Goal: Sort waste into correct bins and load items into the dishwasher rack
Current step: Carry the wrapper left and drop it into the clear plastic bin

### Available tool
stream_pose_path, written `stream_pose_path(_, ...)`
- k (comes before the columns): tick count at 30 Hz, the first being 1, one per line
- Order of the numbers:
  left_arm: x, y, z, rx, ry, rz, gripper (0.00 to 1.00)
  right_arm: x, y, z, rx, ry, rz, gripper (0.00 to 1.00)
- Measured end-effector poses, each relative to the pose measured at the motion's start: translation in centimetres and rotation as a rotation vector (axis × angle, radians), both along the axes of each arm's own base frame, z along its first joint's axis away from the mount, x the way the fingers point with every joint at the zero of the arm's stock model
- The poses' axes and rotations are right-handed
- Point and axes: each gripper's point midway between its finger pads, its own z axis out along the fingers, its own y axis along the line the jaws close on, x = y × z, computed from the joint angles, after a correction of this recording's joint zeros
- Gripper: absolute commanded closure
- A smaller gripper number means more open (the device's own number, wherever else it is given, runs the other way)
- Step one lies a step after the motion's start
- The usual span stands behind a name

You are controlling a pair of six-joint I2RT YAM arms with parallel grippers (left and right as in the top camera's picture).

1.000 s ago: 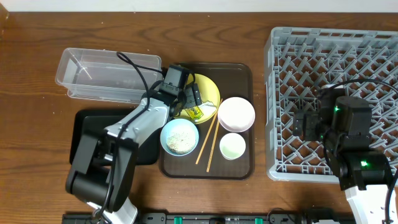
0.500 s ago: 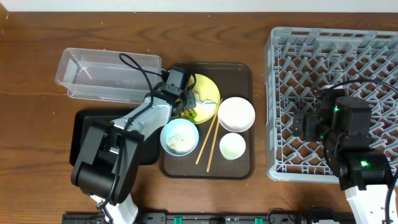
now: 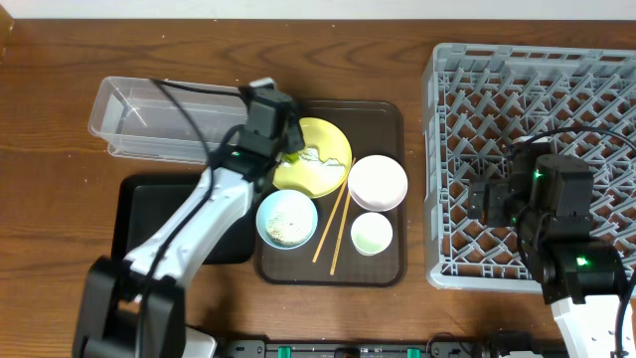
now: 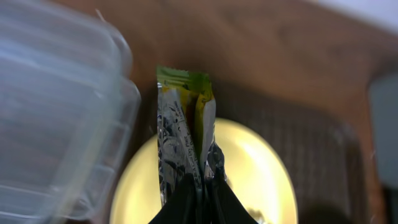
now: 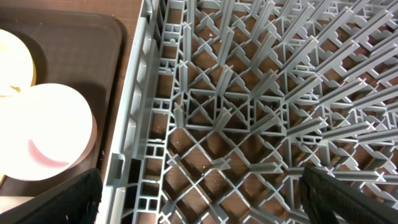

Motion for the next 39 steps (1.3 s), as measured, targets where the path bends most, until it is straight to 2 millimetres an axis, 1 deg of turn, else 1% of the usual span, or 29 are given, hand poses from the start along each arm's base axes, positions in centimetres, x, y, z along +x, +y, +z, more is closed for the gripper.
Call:
stream_pose_path(2, 0.5, 1.3, 1.4, 0.003, -0.046, 0.041, 0.89, 0.0, 0.0, 0.0, 0.0, 0.0, 0.0, 0.01)
stream_pose_path(5, 1.7, 4.0, 2.7, 0.008, -0.099, 0.121, 0.89, 0.0, 0.0, 0.0, 0.0, 0.001, 0.0, 0.01)
stream_pose_path(9, 3.2, 8.8, 3.6, 0.012, -0.148, 0.24, 0.88, 0.0, 0.0, 0.0, 0.0, 0.001, 0.0, 0.01)
stream_pose_path(10, 3.5, 10.3, 3.7, 0.015, -0.159, 0.277, 0.87, 0.0, 0.0, 0.0, 0.0, 0.001, 0.0, 0.01)
stream_pose_path(11, 3.6, 11.3, 3.8, 0.016, -0.164, 0.299, 0.84, 0.0, 0.0, 0.0, 0.0, 0.001, 0.0, 0.01)
stream_pose_path(12, 3.8, 12.5, 3.7, 0.02, -0.166, 0.327, 0.83, 0.0, 0.0, 0.0, 0.0, 0.001, 0.0, 0.01)
stream_pose_path(14, 3.9, 14.3, 3.4, 0.03, -0.163, 0.365, 0.68, 0.0, 0.0, 0.0, 0.0, 0.001, 0.0, 0.01)
stream_pose_path(15, 4.0, 15.0, 3.1, 0.029, -0.16, 0.387, 0.59, 0.0, 0.0, 0.0, 0.0, 0.001, 0.0, 0.01)
stream_pose_path(17, 4.1, 15.9, 2.8, 0.034, -0.157, 0.407, 0.49, 0.0, 0.0, 0.0, 0.0, 0.001, 0.0, 0.01)
stream_pose_path(21, 4.5, 16.3, 2.8, 0.034, -0.171, 0.419, 0.47, 0.0, 0.0, 0.0, 0.0, 0.001, 0.0, 0.01)
stream_pose_path(24, 4.7, 15.4, 2.7, 0.002, -0.167, 0.377, 0.48, -0.1, 0.0, -0.1, 0.0, 0.006, 0.0, 0.01)
stream_pose_path(26, 4.5, 14.2, 2.3, -0.029, -0.141, 0.327, 0.48, -0.2, 0.0, -0.2, -0.001, 0.012, 0.0, 0.01)
stream_pose_path(27, 4.3, 13.2, 1.8, -0.051, -0.117, 0.287, 0.47, -0.2, 0.0, -0.2, -0.001, 0.014, 0.0, 0.01)
stream_pose_path(30, 3.0, 9.5, 0.3, -0.112, -0.023, 0.165, 0.46, -0.3, 0.0, -0.3, -0.001, 0.016, 0.0, 0.01)
stream_pose_path(32, 1.6, 6.4, -0.9, -0.142, 0.054, 0.071, 0.45, -0.3, 0.0, -0.3, -0.001, 0.017, 0.0, 0.01)
stream_pose_path(33, 0.9, 5.2, -1.2, -0.149, 0.082, 0.039, 0.45, -0.3, 0.0, -0.3, -0.001, 0.017, 0.0, 0.01)
stream_pose_path(34, 0.1, 3.5, -1.7, -0.157, 0.115, -0.008, 0.45, -0.3, 0.0, -0.3, -0.001, 0.018, 0.0, 0.01)
stream_pose_path(35, -0.5, 2.4, -2.0, -0.161, 0.136, -0.037, 0.44, -0.3, 0.0, -0.3, 0.0, 0.017, 0.001, 0.01)
stream_pose_path(36, -1.2, 1.0, -2.1, -0.168, 0.155, -0.073, 0.42, -0.3, 0.0, -0.3, 0.0, 0.018, 0.0, 0.01)
stream_pose_path(38, -2.2, -1.8, -2.4, -0.19, 0.181, -0.129, 0.41, -0.3, 0.0, -0.3, 0.0, 0.018, 0.001, 0.01)
stream_pose_path(39, -2.6, -2.8, -2.6, -0.197, 0.19, -0.142, 0.41, -0.3, 0.0, -0.3, 0.0, 0.018, 0.001, 0.01)
